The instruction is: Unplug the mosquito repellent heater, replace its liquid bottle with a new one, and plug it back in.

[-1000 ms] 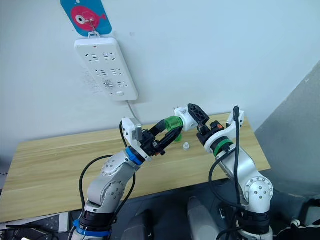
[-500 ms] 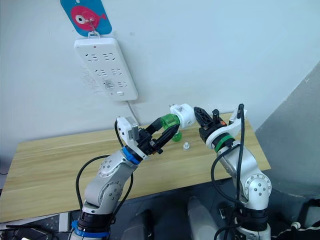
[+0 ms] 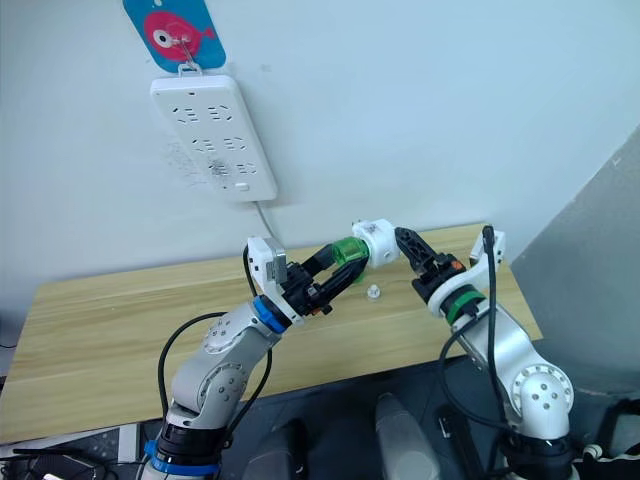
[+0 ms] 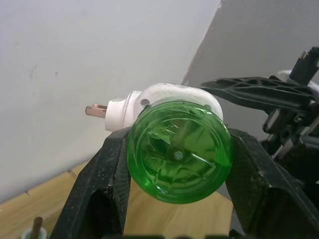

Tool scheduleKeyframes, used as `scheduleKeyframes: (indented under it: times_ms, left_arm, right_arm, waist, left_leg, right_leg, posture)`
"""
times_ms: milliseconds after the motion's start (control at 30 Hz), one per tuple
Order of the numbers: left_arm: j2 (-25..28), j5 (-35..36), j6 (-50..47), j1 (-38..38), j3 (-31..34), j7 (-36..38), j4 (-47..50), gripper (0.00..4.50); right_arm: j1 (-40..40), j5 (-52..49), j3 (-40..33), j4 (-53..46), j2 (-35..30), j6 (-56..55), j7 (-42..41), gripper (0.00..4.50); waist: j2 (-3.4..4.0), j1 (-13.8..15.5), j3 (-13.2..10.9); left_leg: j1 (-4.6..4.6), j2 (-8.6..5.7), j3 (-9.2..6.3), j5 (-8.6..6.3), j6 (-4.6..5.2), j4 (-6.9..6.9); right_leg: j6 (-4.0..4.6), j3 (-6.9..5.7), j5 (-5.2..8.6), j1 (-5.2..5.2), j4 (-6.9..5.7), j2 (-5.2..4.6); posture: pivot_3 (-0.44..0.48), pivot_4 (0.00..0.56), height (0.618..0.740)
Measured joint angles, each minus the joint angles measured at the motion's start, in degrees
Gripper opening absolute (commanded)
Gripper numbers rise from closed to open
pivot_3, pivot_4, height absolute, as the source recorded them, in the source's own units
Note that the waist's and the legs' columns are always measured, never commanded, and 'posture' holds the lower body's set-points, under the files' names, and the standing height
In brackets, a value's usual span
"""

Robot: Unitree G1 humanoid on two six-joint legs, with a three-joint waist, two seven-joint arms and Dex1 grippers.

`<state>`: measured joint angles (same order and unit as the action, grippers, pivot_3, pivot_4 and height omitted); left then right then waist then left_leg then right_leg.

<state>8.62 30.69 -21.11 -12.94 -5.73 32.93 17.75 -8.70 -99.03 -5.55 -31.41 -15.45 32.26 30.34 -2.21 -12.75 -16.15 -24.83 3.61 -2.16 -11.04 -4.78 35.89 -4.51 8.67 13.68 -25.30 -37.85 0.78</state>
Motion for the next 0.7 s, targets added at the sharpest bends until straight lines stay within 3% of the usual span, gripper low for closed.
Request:
scheduleKeyframes:
  times_ms: [33, 233, 600, 700]
  left_arm:
    - [0.07, 0.31, -0.07, -0.18, -0.03, 0.27, 0.02, 2.32]
    - [-0.35, 0.75, 0.02, -0.30, -0.74, 0.44, -0.09, 2.32]
    - [-0.96, 0.79, 0.46, -0.52, -1.31, 1.43, 0.02, 2.32]
    - [-0.95, 0.73, 0.88, -0.51, -1.32, 1.44, 0.19, 2.32]
  right_arm:
    - [0.55, -1.13, 0.06, -0.51, -0.16, -0.11, 0.17, 4.50]
    - [0.94, -5.02, 2.97, -3.72, 2.20, -2.61, 3.88, 4.50]
    - [-2.83, -3.53, 5.16, -1.61, 7.78, -7.13, 7.03, 4.50]
    - [-3.07, -3.48, 5.12, -1.21, 8.98, -8.19, 7.33, 3.87]
  waist:
    - [0.00, -0.05, 0.00]
    - [0.00, -0.12, 0.00]
    - [0.00, -0.14, 0.00]
    - [0.00, -0.13, 0.00]
  left_leg:
    - [0.01, 0.00, 0.00, 0.00, 0.00, 0.00]
    - [0.00, -0.01, 0.00, 0.00, 0.00, 0.03]
    - [-0.01, 0.00, -0.01, 0.00, 0.00, 0.00]
    - [-0.01, 0.00, -0.01, 0.00, 0.00, 0.00]
  right_leg:
    - [0.15, 0.00, 0.08, 0.00, 0.00, 0.00]
    - [0.19, 0.02, 0.11, 0.02, 0.01, 0.00]
    - [0.17, 0.00, 0.10, 0.00, 0.03, 0.00]
    - [0.17, 0.01, 0.10, 0.00, 0.03, 0.00]
  posture:
    - [-0.259, 0.253, 0.740]
    - [-0.273, 0.251, 0.740]
    - [-0.265, 0.251, 0.740]
    - [-0.261, 0.254, 0.740]
